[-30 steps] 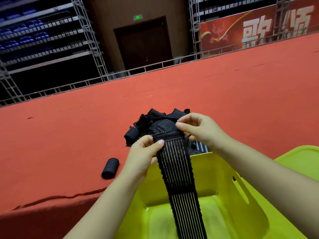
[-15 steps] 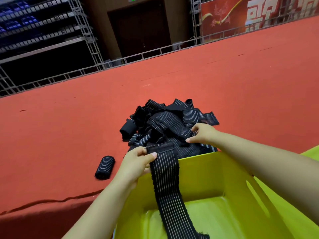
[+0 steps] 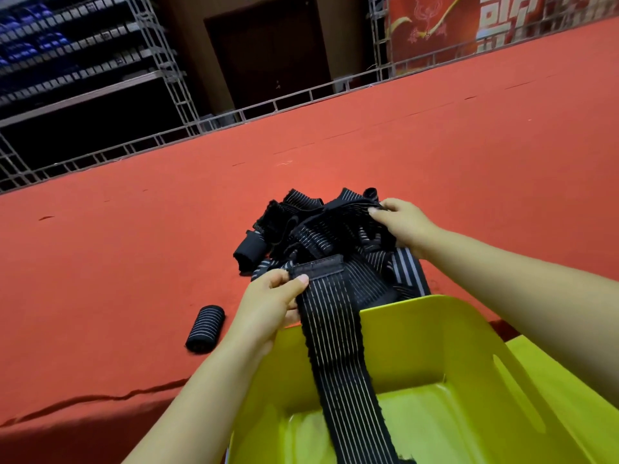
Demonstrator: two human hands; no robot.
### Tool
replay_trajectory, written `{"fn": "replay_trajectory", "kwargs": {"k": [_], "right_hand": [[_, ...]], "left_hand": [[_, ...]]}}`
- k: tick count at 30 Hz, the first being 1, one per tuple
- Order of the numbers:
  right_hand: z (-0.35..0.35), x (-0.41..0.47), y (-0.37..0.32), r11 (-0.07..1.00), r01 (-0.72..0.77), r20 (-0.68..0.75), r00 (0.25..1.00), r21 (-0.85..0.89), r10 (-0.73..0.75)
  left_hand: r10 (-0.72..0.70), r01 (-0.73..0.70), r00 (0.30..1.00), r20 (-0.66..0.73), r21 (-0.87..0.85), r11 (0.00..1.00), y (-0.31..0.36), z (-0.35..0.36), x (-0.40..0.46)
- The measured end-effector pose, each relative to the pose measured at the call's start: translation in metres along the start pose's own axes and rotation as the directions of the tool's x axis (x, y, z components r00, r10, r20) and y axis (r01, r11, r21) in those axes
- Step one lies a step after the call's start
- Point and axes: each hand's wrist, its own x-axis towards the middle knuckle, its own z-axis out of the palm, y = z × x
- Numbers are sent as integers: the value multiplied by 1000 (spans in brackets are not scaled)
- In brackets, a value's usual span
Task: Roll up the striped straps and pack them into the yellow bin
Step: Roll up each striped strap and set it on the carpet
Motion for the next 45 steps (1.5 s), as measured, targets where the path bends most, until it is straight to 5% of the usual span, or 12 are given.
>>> {"fn": "replay_trajectory", "kwargs": {"k": [4, 8, 14, 20, 22, 26, 29, 36, 42, 45], "right_hand": [[-4, -10, -19, 986, 69, -12, 998, 149, -68], [-4, -32, -29, 960, 252, 69, 967, -121, -245], [-1, -67, -45, 856, 450, 276, 882, -253, -382], [-15, -95, -64, 812, 531, 573, 753, -240, -323], [-15, -95, -73, 876, 450, 660, 713, -173, -236], [10, -53, -87, 881, 405, 471, 844, -244, -257], [50, -14, -94, 687, 514, 443, 845, -514, -301], [122, 40, -80, 287, 580, 565, 813, -762, -143], [128, 48, -59, 136, 637, 586, 759, -759, -283], [121, 53, -55, 268, 544, 431, 818, -795, -382]], "left_hand": [[58, -57, 998, -17, 76, 995, 9, 10, 4], [275, -221, 958, -85, 397, 891, 26, 15, 10], [387, -329, 922, -14, 497, 803, 39, 21, 16], [403, -374, 913, 63, 522, 767, 18, 19, 13], [397, -370, 915, 68, 530, 763, 10, 19, 12], [368, -346, 928, 63, 519, 782, 3, 20, 7], [369, -346, 928, 53, 490, 800, 2, 15, 5], [342, -342, 937, 72, 392, 854, -6, -14, -9], [277, -291, 957, 88, 260, 921, -16, -28, -8], [256, -275, 960, 111, 213, 938, -18, -32, -9]]}}
